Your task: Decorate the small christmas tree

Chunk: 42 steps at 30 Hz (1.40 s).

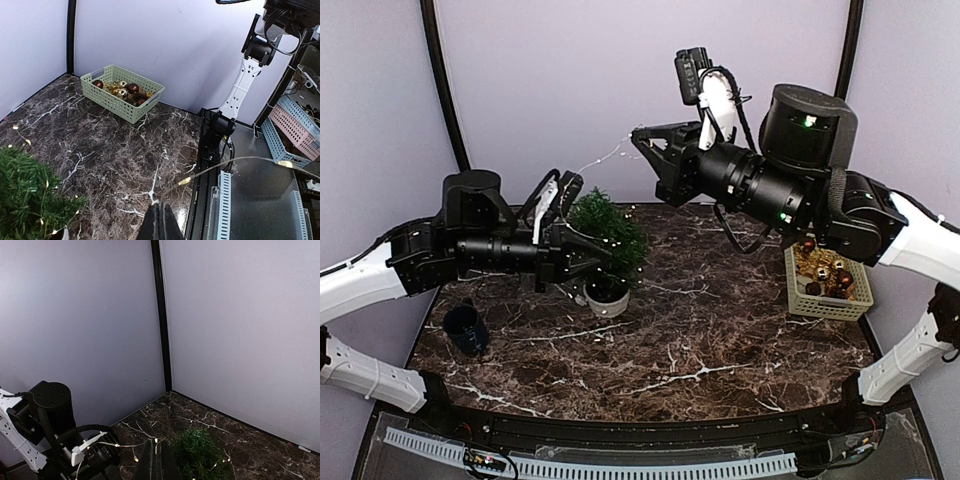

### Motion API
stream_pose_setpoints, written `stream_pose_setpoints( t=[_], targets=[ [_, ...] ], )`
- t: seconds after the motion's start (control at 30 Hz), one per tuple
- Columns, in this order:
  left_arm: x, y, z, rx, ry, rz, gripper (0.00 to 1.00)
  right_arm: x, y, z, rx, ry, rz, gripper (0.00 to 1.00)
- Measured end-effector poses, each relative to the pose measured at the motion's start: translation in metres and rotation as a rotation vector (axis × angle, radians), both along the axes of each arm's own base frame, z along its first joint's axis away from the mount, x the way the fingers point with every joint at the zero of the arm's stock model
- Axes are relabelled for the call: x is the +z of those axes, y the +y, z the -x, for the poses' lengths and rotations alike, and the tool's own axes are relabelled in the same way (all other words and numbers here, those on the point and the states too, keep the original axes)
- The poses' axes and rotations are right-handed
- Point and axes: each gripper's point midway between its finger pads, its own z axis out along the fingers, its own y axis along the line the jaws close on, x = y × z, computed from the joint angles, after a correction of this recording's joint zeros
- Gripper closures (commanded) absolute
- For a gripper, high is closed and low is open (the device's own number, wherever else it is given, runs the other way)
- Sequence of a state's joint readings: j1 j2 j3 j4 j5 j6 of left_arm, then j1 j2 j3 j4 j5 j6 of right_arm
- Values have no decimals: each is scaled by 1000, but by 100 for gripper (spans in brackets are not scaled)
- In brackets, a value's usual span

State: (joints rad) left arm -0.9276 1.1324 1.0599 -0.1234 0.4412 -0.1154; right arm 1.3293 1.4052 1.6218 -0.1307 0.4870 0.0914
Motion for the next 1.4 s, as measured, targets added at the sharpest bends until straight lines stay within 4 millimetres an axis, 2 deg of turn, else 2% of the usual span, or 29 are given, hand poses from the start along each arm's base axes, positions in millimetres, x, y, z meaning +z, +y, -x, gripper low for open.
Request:
stream_pose_setpoints(
  t=[0.1,0.23,0.4,0.53,0.7,0.93,1.1,1.4],
  targets=[
    [7,16,0,57,-10,-8,100,1,3,0,5,2,-3,100],
    [2,40,-11,174,-13,-58,100,3,11,-2,13,5,-8,100],
    [-18,85,-51,402,6,-138,100,-2,22,-9,3,17,-1,100],
    [-34,118,-76,543,24,-180,100,-13,32,-21,-17,41,13,100],
    [-44,136,-96,632,39,-210,100,-33,43,-38,-48,82,41,100],
    [-60,167,-143,781,69,-236,100,-46,49,-56,-91,118,50,100],
    [-61,178,-179,828,88,-211,100,-41,37,-78,-141,130,22,100],
    [-49,168,-239,792,80,-144,100,-37,16,-123,-233,140,-12,100]
  ],
)
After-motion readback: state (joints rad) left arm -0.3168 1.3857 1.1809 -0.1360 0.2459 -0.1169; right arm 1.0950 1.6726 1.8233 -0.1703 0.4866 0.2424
